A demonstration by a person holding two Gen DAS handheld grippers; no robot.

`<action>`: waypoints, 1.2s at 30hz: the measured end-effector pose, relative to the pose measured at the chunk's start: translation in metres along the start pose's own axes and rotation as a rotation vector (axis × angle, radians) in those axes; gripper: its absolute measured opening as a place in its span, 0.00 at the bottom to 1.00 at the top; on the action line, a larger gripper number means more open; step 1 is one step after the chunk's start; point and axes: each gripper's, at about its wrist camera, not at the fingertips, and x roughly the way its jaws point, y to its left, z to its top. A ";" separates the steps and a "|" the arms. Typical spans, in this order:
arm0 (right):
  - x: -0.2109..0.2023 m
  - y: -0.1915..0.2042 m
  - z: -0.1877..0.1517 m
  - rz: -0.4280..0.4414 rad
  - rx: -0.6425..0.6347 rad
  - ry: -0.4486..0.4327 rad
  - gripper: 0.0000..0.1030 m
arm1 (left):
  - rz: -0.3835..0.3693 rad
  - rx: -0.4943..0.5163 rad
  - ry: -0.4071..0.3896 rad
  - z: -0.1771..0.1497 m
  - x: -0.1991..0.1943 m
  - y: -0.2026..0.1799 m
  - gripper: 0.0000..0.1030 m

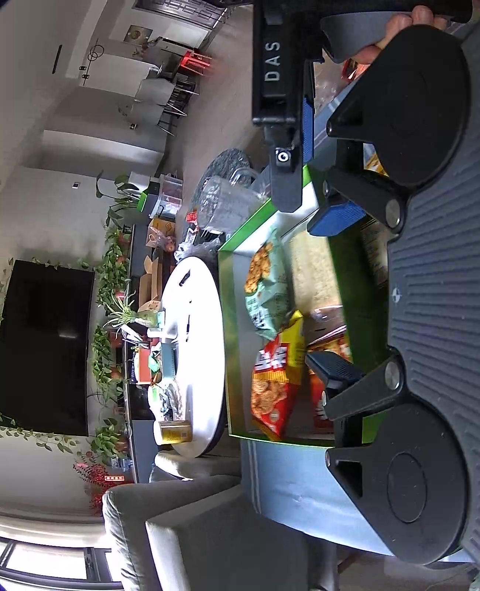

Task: Organize snacks
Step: 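Move the right tool down to the red bag with round label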

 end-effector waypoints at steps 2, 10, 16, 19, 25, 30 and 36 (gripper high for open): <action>-0.007 0.003 -0.008 -0.002 -0.014 0.006 0.75 | -0.008 -0.004 0.004 -0.006 -0.006 -0.002 0.64; -0.030 0.002 -0.037 -0.020 -0.029 0.037 0.76 | -0.043 -0.005 0.017 -0.030 -0.029 -0.011 0.65; -0.039 -0.004 -0.052 -0.022 0.003 0.061 0.76 | -0.055 -0.007 0.041 -0.046 -0.038 -0.017 0.65; -0.045 -0.005 -0.057 -0.022 0.012 0.064 0.76 | -0.060 -0.011 0.052 -0.052 -0.042 -0.019 0.65; -0.055 -0.009 -0.069 -0.029 0.021 0.078 0.76 | -0.073 -0.018 0.079 -0.065 -0.047 -0.024 0.66; -0.060 -0.015 -0.080 -0.048 0.035 0.099 0.76 | -0.094 -0.006 0.097 -0.073 -0.049 -0.031 0.67; -0.062 -0.020 -0.089 -0.058 0.059 0.122 0.76 | -0.094 0.004 0.109 -0.074 -0.042 -0.038 0.67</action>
